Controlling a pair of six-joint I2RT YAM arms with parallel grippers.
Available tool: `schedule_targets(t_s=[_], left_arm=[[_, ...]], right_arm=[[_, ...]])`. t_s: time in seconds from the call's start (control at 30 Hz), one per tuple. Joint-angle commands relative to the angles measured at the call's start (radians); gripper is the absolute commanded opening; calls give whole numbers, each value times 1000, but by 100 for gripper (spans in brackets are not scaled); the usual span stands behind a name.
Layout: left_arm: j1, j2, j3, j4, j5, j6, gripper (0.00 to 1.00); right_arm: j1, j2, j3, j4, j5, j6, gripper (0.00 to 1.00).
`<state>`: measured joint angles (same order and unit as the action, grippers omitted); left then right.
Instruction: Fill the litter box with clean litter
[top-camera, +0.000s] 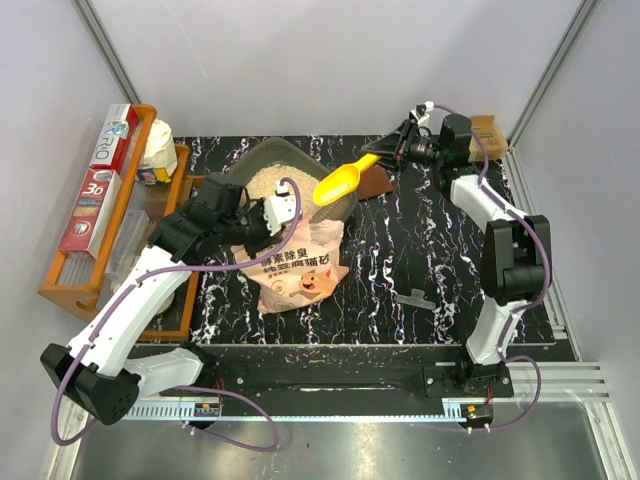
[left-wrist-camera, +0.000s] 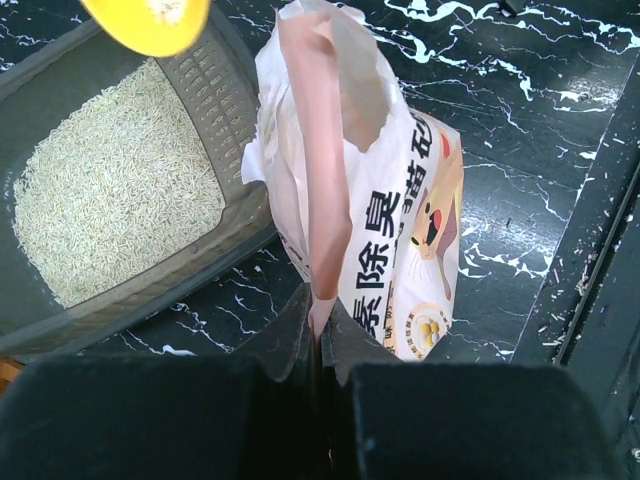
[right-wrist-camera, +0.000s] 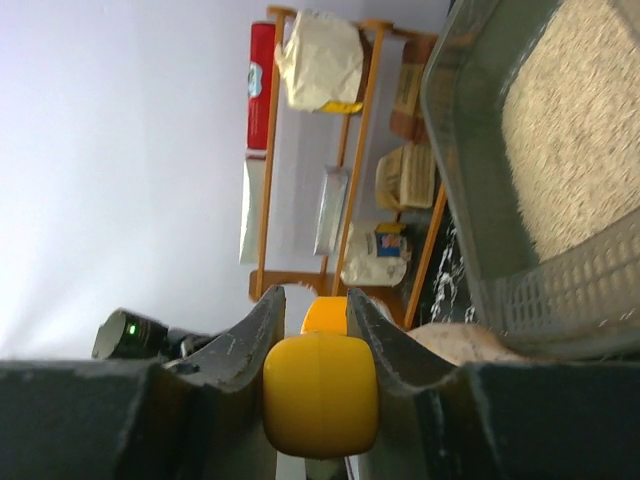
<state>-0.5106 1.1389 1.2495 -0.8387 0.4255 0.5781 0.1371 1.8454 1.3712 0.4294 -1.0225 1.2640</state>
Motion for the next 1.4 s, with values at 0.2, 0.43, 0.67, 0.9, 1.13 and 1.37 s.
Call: schedule_targets(t_s=[0.2, 0.43, 0.67, 0.9, 1.13, 1.37], left_arm=[[-2, -87, -21, -8, 13, 54, 0], [-2, -100, -39, 29, 12, 49, 0], [1, -159, -84, 72, 19, 23, 0], [1, -183, -114, 79, 55, 5, 1], [4, -208, -133, 87, 64, 3, 2], [4, -217, -137, 96, 79, -9, 2]], right_arm=[[21, 176, 443, -463, 298, -332, 0], [96, 251, 574, -629, 459, -503, 0], [173, 359, 778, -735, 653, -658, 0], [285, 538, 1090, -793, 768, -773, 0], [403, 637, 1223, -753, 796, -882, 0], [452, 563, 1157, -686, 673, -1201, 0]])
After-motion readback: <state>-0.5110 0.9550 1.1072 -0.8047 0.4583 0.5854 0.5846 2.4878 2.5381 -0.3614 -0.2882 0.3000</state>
